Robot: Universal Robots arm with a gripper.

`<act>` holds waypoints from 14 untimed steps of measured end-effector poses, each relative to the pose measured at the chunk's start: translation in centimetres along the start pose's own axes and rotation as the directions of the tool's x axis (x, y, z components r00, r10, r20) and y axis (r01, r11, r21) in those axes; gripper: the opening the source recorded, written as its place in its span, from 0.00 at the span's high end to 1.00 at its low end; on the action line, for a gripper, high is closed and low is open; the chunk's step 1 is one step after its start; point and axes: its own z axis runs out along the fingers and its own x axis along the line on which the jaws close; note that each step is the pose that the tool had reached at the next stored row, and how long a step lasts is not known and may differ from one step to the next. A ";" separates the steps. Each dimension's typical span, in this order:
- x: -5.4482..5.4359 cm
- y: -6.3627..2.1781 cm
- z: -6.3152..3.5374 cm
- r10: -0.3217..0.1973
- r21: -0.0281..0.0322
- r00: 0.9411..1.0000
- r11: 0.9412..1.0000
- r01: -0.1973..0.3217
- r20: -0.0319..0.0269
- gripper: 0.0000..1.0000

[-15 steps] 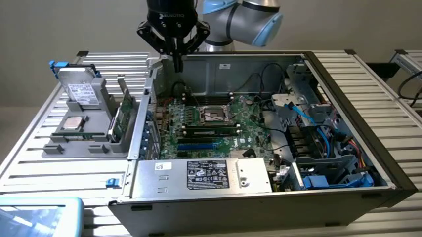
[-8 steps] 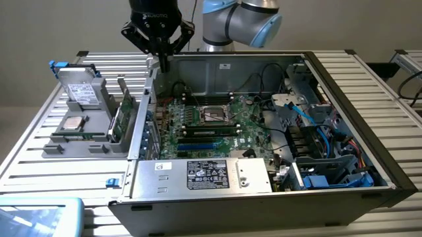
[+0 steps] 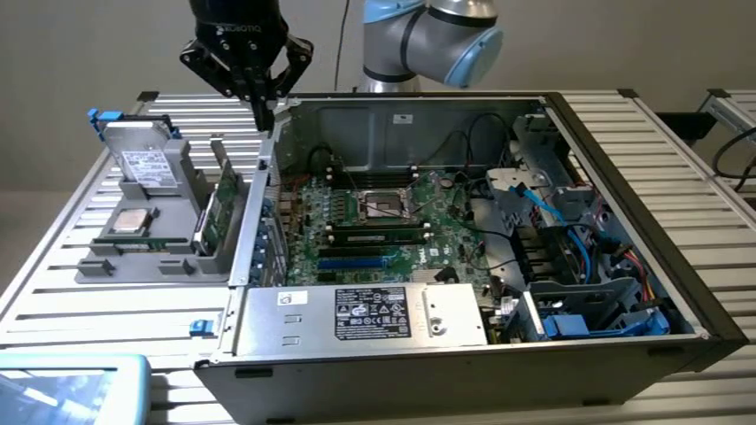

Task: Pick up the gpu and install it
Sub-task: 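Reach for the gpu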

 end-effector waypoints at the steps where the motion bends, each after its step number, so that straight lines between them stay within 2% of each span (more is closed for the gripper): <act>1: 0.4 -0.03 -0.01 0.000 0.000 1.000 1.000 0.000 0.000 0.88; 14: 6.3 -0.45 -0.02 0.000 0.000 1.000 1.000 0.000 0.000 0.88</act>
